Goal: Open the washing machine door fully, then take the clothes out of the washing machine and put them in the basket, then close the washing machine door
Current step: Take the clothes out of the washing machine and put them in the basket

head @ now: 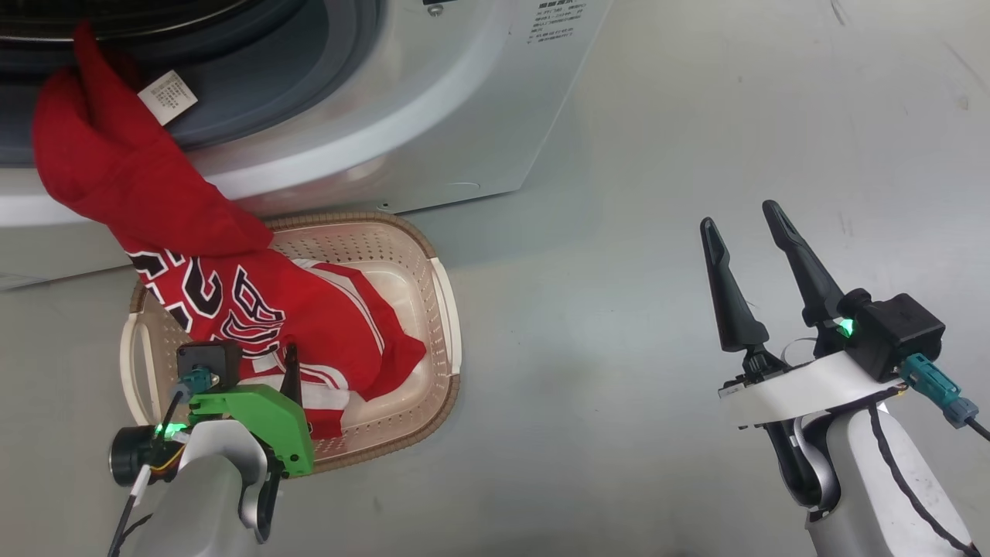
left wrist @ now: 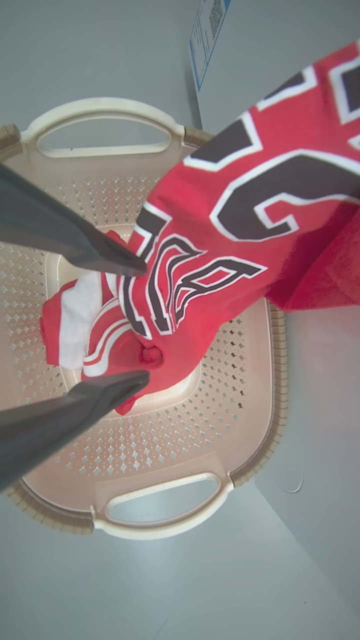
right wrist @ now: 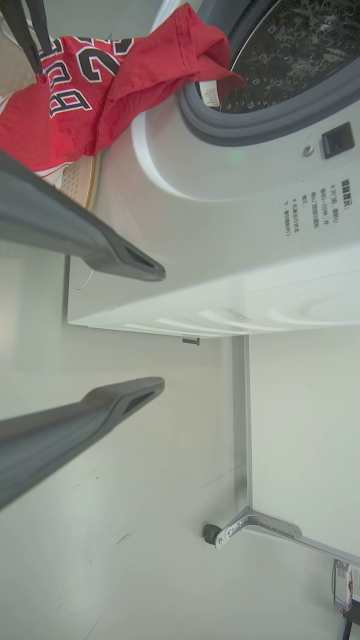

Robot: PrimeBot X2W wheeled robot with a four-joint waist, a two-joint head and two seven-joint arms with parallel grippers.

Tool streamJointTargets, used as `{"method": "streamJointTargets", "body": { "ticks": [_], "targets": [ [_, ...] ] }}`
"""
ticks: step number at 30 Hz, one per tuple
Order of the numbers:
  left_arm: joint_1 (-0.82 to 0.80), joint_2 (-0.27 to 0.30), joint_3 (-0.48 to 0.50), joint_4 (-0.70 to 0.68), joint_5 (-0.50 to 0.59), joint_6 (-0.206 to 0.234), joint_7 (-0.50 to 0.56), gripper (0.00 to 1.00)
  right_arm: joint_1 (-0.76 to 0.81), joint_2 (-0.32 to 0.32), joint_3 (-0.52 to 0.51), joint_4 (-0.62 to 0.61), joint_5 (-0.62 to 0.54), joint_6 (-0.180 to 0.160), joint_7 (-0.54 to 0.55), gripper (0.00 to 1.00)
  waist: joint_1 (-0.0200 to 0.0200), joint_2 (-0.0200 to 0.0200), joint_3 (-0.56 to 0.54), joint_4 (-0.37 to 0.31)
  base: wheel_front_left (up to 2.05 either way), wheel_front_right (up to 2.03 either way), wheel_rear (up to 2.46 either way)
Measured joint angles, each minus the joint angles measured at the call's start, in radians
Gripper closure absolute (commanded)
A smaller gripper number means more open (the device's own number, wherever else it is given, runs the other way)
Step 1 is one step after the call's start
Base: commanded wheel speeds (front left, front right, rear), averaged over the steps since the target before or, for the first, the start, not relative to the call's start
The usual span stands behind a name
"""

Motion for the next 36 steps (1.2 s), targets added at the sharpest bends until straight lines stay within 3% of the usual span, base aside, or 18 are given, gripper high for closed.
{"method": "streamJointTargets", "body": {
  "ticks": [14,36],
  "targets": [
    [0.0,-0.002,0.007,0.006,-0.009,0.0,-0.131,0.0,0.002,-0.01,-0.014,0.037,0.001,0.0,-0.008,0.0,0.0,0.0,-0.071,0.034,0.0,0.0,0.0],
    [0.111,-0.004,-0.028,-0.25,0.047,0.025,-0.159,0.0,0.089,-0.021,-0.026,0.079,-0.001,-0.021,-0.008,0.0,0.0,0.0,-0.269,0.127,0.0,0.0,0.0]
  ]
}}
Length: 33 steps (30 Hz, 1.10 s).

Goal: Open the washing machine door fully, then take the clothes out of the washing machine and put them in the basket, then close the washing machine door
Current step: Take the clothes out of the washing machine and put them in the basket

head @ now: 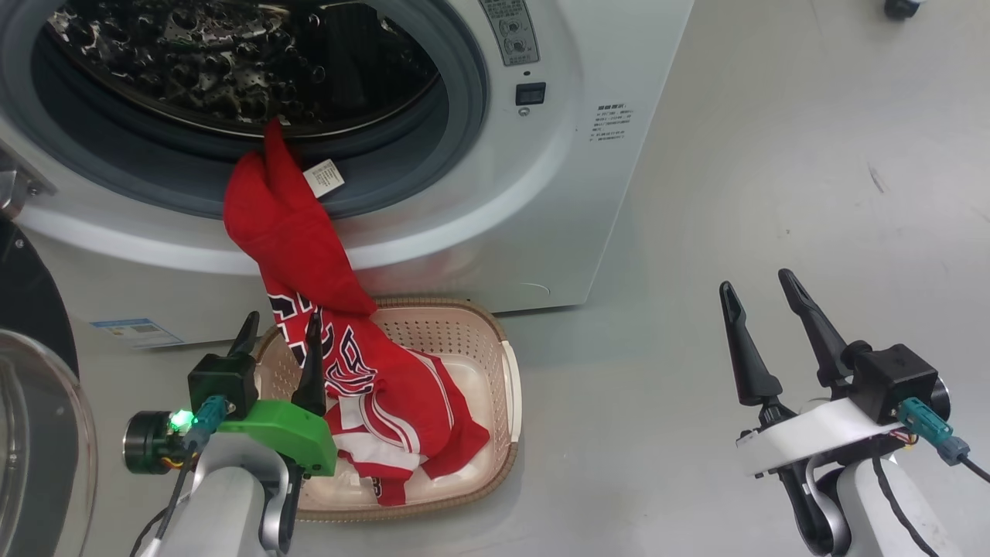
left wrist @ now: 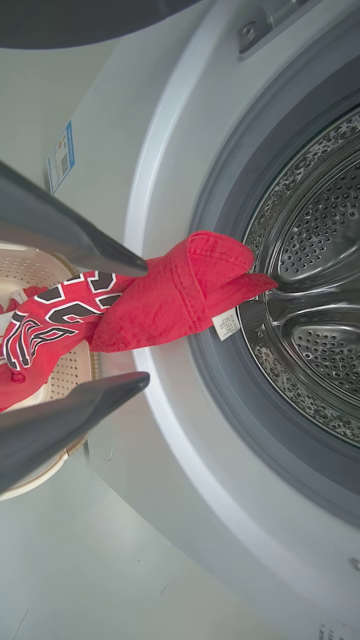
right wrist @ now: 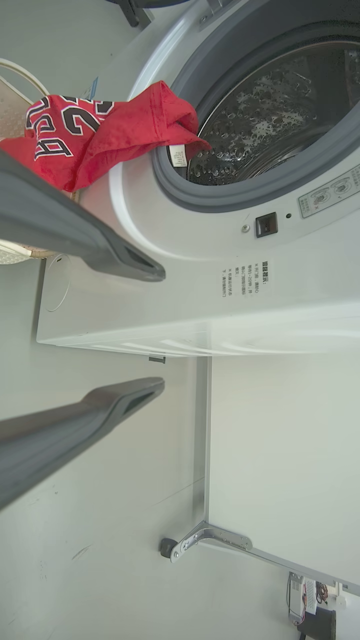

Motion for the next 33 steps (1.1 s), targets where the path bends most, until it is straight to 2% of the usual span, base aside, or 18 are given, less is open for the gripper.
{"method": "streamJointTargets", "body": {
  "ticks": [16,33],
  "targets": [
    [0.134,0.014,-0.004,-0.181,0.038,0.029,-0.002,0.0,0.058,0.001,0.003,0.004,0.0,-0.016,0.001,0.0,0.0,0.0,-0.093,0.019,0.0,0.0,0.0],
    [0.234,0.021,0.003,-0.318,0.047,0.045,0.02,0.0,0.078,0.004,0.013,-0.024,0.0,-0.018,0.013,0.0,0.0,0.0,-0.104,0.023,0.0,0.0,0.0]
  ]
}}
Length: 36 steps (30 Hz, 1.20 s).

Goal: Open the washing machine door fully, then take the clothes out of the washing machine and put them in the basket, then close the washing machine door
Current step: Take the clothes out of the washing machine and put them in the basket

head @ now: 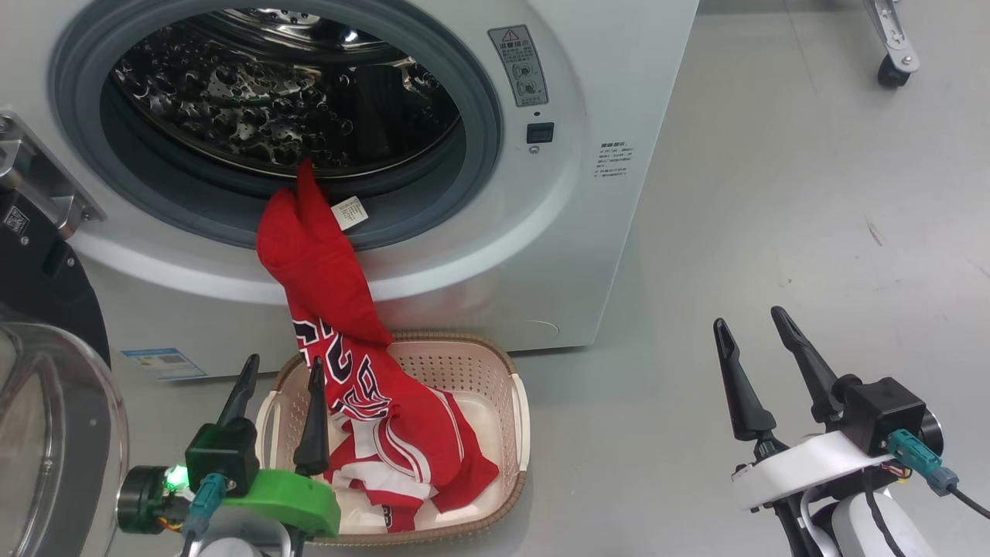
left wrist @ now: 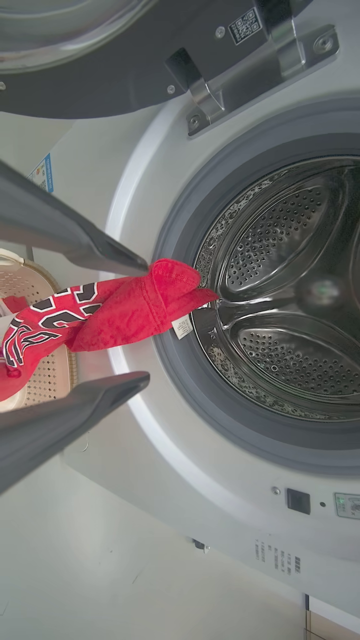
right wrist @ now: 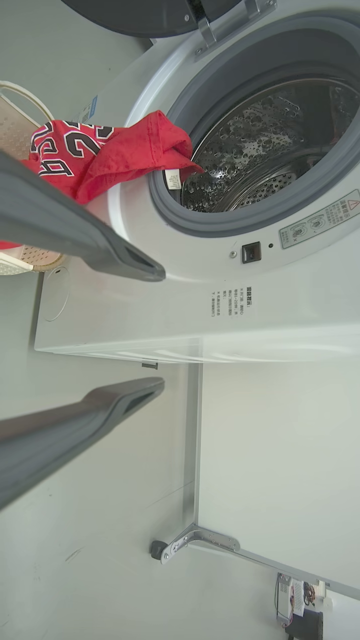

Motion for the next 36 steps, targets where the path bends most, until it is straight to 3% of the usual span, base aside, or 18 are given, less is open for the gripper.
{"method": "streamJointTargets", "body": {
  "ticks": [18,36],
  "targets": [
    [0.057,0.002,0.012,-0.099,0.013,0.008,0.063,0.0,0.007,-0.003,0.007,-0.035,0.0,-0.007,0.015,0.0,0.0,0.0,0.024,0.0,0.0,0.0,0.0],
    [0.061,0.002,0.012,-0.06,-0.01,0.009,0.15,0.0,-0.001,-0.007,0.006,-0.09,0.0,-0.007,0.025,0.0,0.0,0.0,0.121,-0.018,0.0,0.0,0.0]
  ]
}}
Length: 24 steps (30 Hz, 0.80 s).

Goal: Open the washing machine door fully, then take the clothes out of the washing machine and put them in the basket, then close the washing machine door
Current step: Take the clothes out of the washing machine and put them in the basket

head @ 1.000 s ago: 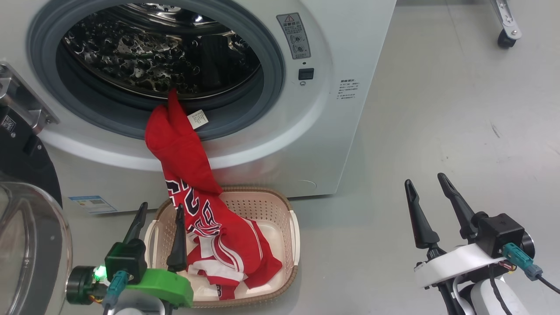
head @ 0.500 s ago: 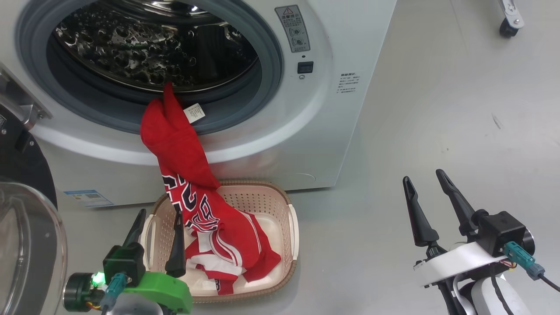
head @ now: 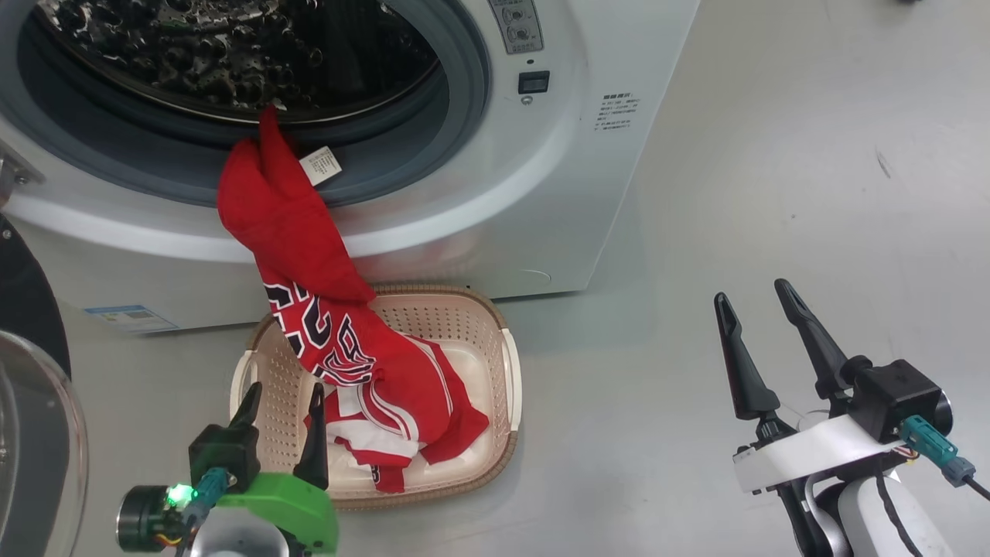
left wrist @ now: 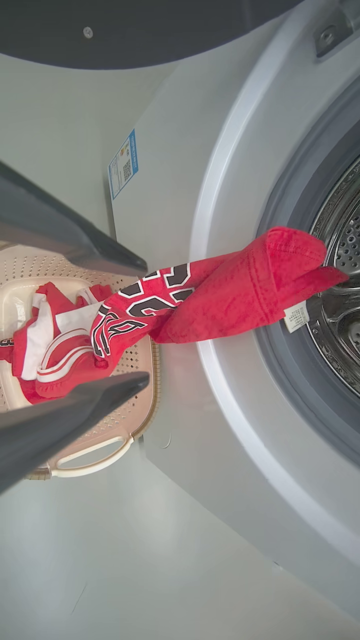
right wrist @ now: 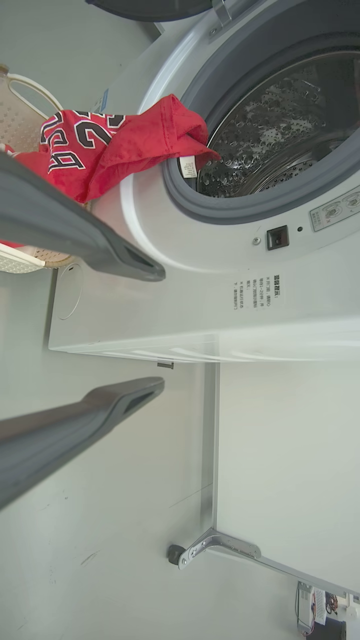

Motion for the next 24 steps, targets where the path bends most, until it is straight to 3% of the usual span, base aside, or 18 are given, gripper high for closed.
{"method": "streamJointTargets", "body": {
  "ticks": [14,24],
  "targets": [
    [-0.225,0.0,0.042,0.131,-0.054,-0.001,0.068,0.0,-0.08,-0.004,0.011,-0.035,0.003,0.01,0.008,0.0,0.0,0.0,0.149,-0.032,0.0,0.0,0.0],
    [-0.369,0.035,0.102,0.276,-0.076,-0.001,0.124,0.0,-0.124,0.001,0.012,-0.033,0.012,0.02,-0.002,0.0,0.0,0.0,0.234,-0.09,0.0,0.0,0.0]
  ]
}}
